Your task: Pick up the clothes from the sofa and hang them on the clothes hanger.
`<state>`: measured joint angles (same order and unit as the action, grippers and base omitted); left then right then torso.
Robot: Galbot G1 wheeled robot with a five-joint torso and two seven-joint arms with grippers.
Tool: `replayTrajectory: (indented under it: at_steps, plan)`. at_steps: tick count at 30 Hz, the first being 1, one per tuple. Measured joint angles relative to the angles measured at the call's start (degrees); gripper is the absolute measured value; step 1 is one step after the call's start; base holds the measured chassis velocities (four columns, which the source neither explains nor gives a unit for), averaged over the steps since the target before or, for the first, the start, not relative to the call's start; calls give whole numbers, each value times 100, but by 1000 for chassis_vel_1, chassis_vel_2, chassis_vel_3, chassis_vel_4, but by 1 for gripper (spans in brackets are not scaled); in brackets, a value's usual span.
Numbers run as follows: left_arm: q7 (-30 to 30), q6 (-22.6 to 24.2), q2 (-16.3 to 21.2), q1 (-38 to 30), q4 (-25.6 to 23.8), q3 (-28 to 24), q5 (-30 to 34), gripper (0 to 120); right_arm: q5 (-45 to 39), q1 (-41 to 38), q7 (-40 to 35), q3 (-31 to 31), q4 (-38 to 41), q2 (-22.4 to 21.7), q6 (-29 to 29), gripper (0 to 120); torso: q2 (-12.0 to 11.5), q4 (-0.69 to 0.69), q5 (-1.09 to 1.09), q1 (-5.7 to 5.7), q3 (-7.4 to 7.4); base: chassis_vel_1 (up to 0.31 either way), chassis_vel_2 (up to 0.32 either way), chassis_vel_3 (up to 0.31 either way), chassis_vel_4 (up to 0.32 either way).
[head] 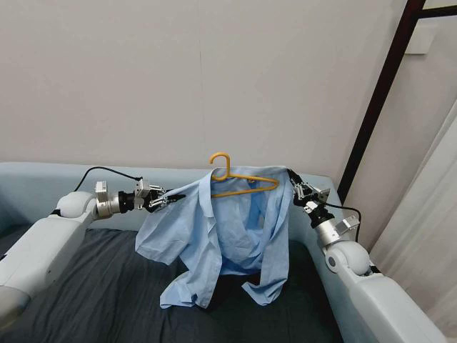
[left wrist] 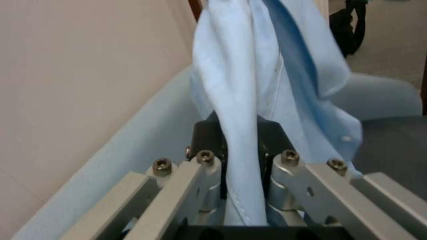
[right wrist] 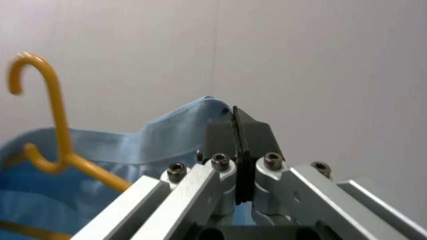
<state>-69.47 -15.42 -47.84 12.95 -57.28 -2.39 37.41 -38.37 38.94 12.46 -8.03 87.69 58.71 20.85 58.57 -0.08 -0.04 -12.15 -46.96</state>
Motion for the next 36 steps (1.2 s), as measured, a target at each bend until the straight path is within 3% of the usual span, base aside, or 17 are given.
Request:
replayTrajectory:
  at_steps: [8, 18, 28, 36]
  plan:
    - [27, 0, -108, 111, -59, -32, -320, 8, 11, 257, 311, 91, 876, -193, 67, 0, 0, 0, 0, 1, 0, 0, 0, 0, 0]
    - [157, -15, -228, 173, 7, 5, -474, 8, -203, 561, 444, 163, 1353, -260, -2, 0, 0, 0, 1, 1, 0, 0, 0, 0, 0]
    - [270, 10, -503, 655, -303, -1, -282, 8, 324, 956, 431, 492, 1159, -57, 202, 0, 0, -1, 0, 1, 0, 0, 0, 0, 0]
    - [224, 5, -585, 642, -291, -6, -222, 8, 673, 1222, 697, 554, 880, 44, 376, 0, 0, 0, 0, 1, 0, 0, 0, 0, 0]
